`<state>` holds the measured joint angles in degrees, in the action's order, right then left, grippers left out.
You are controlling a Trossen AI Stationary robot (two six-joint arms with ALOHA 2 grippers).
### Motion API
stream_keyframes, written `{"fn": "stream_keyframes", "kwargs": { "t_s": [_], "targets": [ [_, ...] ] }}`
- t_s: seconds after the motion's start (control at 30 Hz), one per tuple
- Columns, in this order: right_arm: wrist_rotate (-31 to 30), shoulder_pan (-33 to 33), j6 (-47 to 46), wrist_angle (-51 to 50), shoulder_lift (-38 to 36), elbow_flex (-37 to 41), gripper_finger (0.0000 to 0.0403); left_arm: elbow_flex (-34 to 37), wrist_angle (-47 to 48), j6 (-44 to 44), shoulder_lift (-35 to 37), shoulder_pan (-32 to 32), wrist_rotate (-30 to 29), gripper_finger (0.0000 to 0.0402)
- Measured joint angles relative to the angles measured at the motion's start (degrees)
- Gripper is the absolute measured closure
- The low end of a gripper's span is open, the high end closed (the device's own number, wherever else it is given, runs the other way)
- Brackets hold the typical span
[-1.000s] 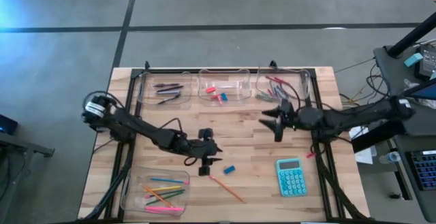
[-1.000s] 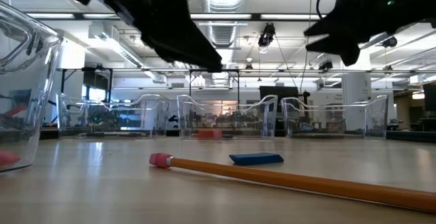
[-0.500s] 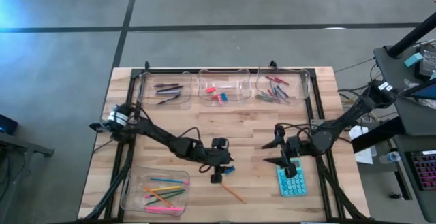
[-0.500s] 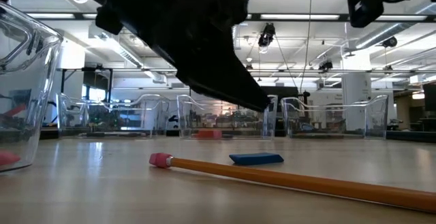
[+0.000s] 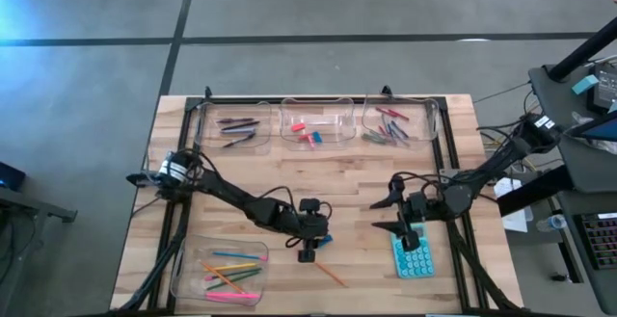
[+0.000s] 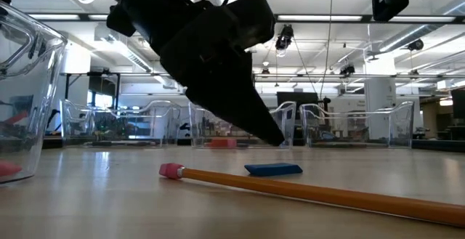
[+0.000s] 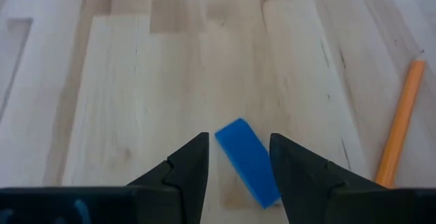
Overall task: Sort crayons/erasers/pens/pencils in bins
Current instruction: Put the blue eraser into the top middle transparent bin
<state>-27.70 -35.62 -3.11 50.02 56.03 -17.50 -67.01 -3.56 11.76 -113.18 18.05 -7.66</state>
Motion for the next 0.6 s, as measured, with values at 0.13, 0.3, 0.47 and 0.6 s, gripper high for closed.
{"fn": "stream_keyframes", "kwargs": {
  "t_s": [0.13, 0.3, 0.47, 0.6],
  "targets": [
    [0.0, 0.0, -0.5, 0.0, 0.3, 0.0, 0.0204, 0.4, 0.0, 1.8, -0.1, 0.3, 0.1, 0.0261],
    [-0.9, 0.0, -0.4, 0.0, 0.3, 0.0, 0.0204, 0.6, 0.2, 2.6, -0.1, 1.0, 0.2, 0.0261],
    [-1.0, 0.0, -0.4, 0.0, 0.3, 0.0, 0.0204, 0.7, 0.1, 2.9, -0.1, 1.1, 0.1, 0.0261],
    [-1.0, 0.0, -0.4, 0.0, 0.3, 0.0, 0.0204, 0.7, 0.1, 2.9, -0.1, 1.1, -0.4, 0.0261]
  ]
}}
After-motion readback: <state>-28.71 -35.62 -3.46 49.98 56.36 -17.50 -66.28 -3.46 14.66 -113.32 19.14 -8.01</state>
